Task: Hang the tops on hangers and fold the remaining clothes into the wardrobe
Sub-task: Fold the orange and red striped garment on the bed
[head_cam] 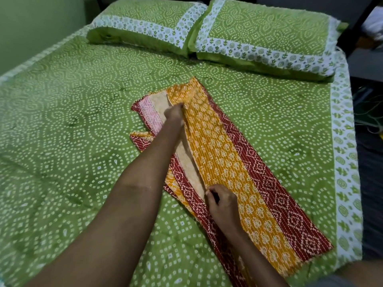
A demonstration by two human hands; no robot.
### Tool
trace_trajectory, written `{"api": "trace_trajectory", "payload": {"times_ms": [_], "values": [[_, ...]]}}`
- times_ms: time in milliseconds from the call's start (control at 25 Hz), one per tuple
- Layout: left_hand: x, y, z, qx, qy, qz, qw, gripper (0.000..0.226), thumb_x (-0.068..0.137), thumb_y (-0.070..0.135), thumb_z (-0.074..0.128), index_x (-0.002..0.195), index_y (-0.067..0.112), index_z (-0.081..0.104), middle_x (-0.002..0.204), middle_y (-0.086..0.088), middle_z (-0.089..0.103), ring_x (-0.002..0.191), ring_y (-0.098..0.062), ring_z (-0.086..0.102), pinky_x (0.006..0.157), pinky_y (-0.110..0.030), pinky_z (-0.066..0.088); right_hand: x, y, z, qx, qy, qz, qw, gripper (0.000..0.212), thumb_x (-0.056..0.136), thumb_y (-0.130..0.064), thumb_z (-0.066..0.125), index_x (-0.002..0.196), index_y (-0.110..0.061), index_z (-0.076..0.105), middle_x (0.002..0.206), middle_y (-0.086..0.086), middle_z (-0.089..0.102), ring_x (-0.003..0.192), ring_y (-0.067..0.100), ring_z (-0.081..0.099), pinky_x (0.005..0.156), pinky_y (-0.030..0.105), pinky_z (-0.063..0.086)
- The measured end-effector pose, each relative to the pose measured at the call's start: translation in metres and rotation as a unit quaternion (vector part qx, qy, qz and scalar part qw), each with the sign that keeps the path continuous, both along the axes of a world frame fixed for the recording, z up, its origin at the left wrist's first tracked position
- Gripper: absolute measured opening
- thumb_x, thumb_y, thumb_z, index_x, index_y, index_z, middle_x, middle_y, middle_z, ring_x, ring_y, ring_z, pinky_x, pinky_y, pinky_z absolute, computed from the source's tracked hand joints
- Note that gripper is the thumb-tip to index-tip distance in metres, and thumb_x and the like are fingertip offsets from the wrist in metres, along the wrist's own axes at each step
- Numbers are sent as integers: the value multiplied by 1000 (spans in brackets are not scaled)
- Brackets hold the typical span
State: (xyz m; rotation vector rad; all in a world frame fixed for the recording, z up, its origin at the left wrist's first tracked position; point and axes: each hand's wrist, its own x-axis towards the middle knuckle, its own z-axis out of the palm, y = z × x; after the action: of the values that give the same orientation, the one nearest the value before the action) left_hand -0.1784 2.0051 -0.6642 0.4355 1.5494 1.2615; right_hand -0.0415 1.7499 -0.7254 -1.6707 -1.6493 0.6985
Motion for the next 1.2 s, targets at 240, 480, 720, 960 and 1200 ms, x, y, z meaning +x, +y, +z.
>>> {"api": "trace_trajectory", "payload": {"times_ms": [240,480,720,960,1200], "values": [[-93,-24,-53,-19,158,64,985,23,86,8,64,107,-3,62,93,-7,62,71,-16,56,54,-19,46,-3,-5,-15,-70,-41,74,994,15,92,-12,56,105,-9,64,101,0,61,86,13,56,76,25,53],[-97,1,-51,-57,280,16,958,32,81,35,67,100,9,65,114,-15,59,97,-25,55,79,-32,45,-7,-6,-20,-97,-69,68,991,14,92,-20,57,104,-14,59,102,-3,57,87,8,52,70,12,46],[-120,34,-35,-115,163,-38,979,13,87,22,61,92,10,61,75,-4,55,70,-21,50,58,-30,42,-6,-6,-24,-93,-77,71,990,16,96,-18,49,108,-11,57,107,-2,55,89,5,44,62,3,29],[-120,12,-18,-77,88,-69,991,19,88,19,63,71,13,56,58,-1,51,54,-15,47,51,-21,39,-6,-9,-34,-44,-72,69,994,12,95,-15,52,102,-8,59,92,-6,50,77,6,46,57,6,30],[-91,25,1,-47,36,-148,987,19,93,17,57,75,12,56,46,4,59,41,-7,56,40,-18,44,-12,-16,-50,13,-65,30,997,30,88,-30,39,88,-11,62,80,-1,61,64,2,48,58,1,29]]}}
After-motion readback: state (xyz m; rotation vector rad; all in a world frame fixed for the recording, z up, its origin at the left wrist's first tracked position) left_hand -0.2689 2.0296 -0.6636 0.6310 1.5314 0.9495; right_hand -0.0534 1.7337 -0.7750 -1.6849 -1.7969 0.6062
